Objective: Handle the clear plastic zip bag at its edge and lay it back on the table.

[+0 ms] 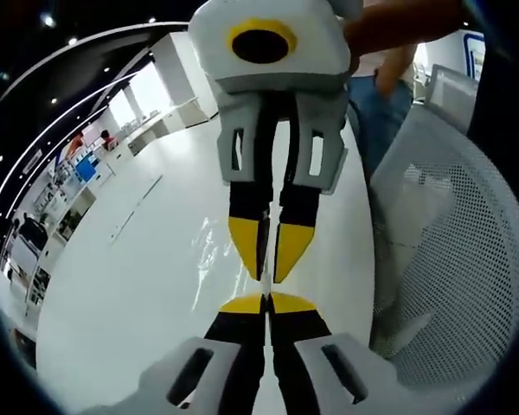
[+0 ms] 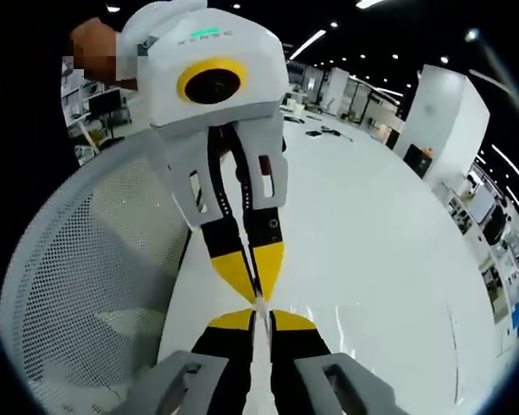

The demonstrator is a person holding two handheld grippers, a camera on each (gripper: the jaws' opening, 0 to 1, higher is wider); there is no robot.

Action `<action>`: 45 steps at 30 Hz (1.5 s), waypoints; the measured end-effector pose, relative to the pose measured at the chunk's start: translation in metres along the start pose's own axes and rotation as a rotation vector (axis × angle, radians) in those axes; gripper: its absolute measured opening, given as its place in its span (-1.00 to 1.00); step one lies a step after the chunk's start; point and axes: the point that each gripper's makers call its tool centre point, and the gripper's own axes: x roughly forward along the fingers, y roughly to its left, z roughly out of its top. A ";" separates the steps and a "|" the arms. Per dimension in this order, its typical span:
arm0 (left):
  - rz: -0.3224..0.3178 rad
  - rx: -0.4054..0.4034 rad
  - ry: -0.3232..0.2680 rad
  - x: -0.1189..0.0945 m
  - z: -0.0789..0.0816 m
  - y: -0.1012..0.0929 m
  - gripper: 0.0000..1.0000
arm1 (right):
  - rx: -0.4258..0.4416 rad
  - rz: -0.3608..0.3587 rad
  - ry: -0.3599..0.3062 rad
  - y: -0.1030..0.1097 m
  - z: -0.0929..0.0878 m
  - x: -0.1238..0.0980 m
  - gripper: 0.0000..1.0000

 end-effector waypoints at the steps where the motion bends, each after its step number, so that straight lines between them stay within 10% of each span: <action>1: -0.001 -0.001 -0.002 0.000 0.001 0.000 -1.00 | -0.004 0.000 0.001 0.000 0.000 0.000 -0.94; 45: 0.049 0.042 0.025 0.015 -0.002 0.001 -1.00 | -0.039 0.000 0.083 0.000 -0.014 -0.004 -1.00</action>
